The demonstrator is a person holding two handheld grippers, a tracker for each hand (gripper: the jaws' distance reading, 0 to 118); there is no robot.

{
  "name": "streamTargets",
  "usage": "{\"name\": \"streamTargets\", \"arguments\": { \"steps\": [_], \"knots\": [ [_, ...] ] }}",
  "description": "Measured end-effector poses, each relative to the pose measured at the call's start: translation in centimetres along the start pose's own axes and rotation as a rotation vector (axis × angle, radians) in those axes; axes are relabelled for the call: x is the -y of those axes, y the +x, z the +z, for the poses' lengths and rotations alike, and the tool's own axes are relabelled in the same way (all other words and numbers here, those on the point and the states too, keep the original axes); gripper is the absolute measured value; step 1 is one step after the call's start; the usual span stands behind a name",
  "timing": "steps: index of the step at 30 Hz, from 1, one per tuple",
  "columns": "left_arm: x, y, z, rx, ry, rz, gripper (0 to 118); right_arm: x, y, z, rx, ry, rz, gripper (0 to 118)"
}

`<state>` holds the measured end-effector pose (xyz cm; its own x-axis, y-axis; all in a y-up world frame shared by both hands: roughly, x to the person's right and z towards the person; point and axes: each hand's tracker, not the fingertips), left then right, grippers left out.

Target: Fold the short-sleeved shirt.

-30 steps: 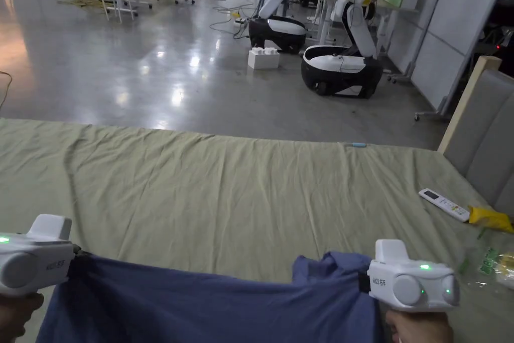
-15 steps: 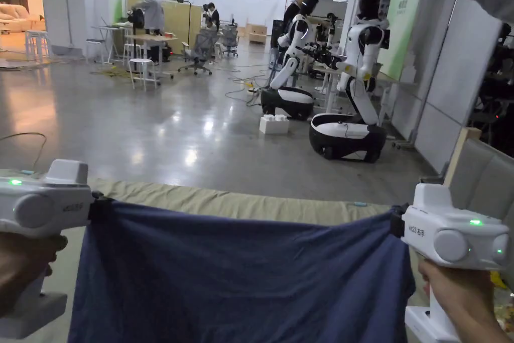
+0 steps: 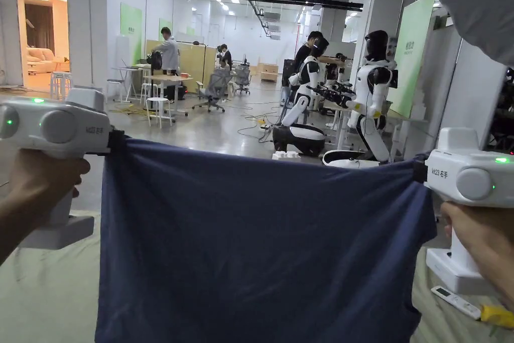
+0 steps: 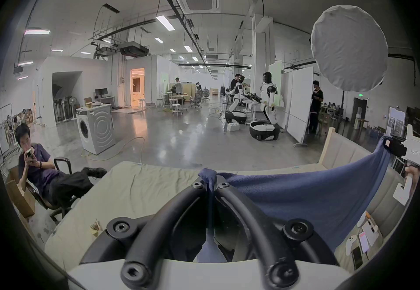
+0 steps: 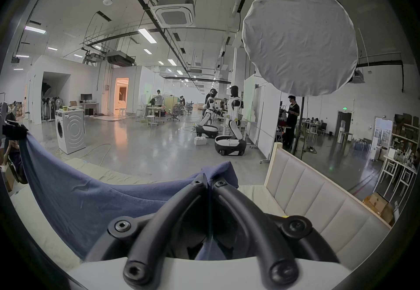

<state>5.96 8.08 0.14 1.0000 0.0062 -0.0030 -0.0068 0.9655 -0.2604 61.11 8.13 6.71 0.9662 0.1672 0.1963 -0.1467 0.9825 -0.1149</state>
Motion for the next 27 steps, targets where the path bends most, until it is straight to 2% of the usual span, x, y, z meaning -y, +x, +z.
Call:
{"name": "streamTargets", "arguments": {
  "steps": [7, 11, 14, 16, 18, 19, 22, 24, 27],
  "knots": [
    [-4.7, 0.8, -1.8, -0.034, 0.045, -0.039, 4, -4.7, -0.9, -1.8, 0.030, 0.066, -0.033, 2],
    [-7.0, 1.2, -3.4, -0.059, 0.071, -0.074, 4, -6.9, -1.3, -4.0, 0.042, 0.105, -0.006, 2],
    [-7.7, 1.0, -4.4, -0.066, 0.083, -0.051, 4, -7.8, -1.6, -4.9, 0.045, 0.123, -0.003, 2],
    [-7.8, 1.1, -4.9, -0.068, 0.080, -0.037, 4, -6.9, -1.3, -4.0, 0.043, 0.132, -0.017, 2],
    [-7.8, 1.2, -6.2, -0.079, 0.082, -0.036, 4, -7.0, -1.2, -3.9, 0.054, 0.142, 0.007, 2],
    [-7.7, 1.4, -6.5, -0.088, 0.079, -0.055, 4, -7.8, -1.8, -7.0, -0.034, 0.149, 0.004, 2],
    [-6.2, 1.3, -7.5, -0.086, 0.067, -0.046, 4, -6.8, -1.4, -7.4, -0.021, 0.155, -0.003, 2],
    [-5.1, 1.4, -7.8, -0.085, 0.062, -0.046, 4, -5.1, -2.5, -9.8, -0.037, 0.101, 0.012, 2],
    [-2.3, 1.0, -8.7, -0.056, 0.017, -0.061, 4, -2.4, -2.5, -10.8, -0.046, 0.058, -0.011, 2]
  ]
}}
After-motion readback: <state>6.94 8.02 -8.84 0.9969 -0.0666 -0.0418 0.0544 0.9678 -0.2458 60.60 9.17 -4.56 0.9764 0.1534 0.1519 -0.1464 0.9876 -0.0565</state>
